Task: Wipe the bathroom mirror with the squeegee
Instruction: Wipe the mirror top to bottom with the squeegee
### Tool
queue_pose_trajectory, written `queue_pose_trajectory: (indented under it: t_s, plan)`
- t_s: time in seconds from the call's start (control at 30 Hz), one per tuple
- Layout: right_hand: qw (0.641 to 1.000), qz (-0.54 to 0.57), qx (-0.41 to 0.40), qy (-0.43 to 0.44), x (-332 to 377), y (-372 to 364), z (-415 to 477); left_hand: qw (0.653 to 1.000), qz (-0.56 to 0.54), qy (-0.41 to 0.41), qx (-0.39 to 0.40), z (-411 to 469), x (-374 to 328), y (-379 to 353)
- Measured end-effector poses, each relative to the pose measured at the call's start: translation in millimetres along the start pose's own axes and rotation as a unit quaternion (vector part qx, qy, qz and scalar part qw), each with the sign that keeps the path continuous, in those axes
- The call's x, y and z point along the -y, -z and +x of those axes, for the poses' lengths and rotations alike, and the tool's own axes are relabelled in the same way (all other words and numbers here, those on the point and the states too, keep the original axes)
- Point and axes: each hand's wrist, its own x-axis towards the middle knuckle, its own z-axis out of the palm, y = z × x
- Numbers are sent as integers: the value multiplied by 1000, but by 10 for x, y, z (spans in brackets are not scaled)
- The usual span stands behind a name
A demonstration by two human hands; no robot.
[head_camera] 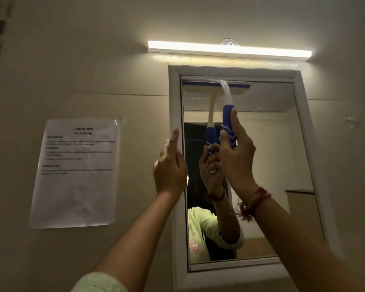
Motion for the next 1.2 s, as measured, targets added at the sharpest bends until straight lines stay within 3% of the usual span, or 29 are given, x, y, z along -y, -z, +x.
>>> queue_pose_trajectory:
  t_s: [0.27,0.83,1.2]
  plan:
    - [999,-45,17,0,-243,225,-350,1000,-24,6,4,-30,35,-24]
    - [1000,-18,10,-6,-355,266,-374,999,-4,14,31,-230,55,42]
    - [999,-24,5,23,-561,427,-865,996,28,86,5,-258,30,6]
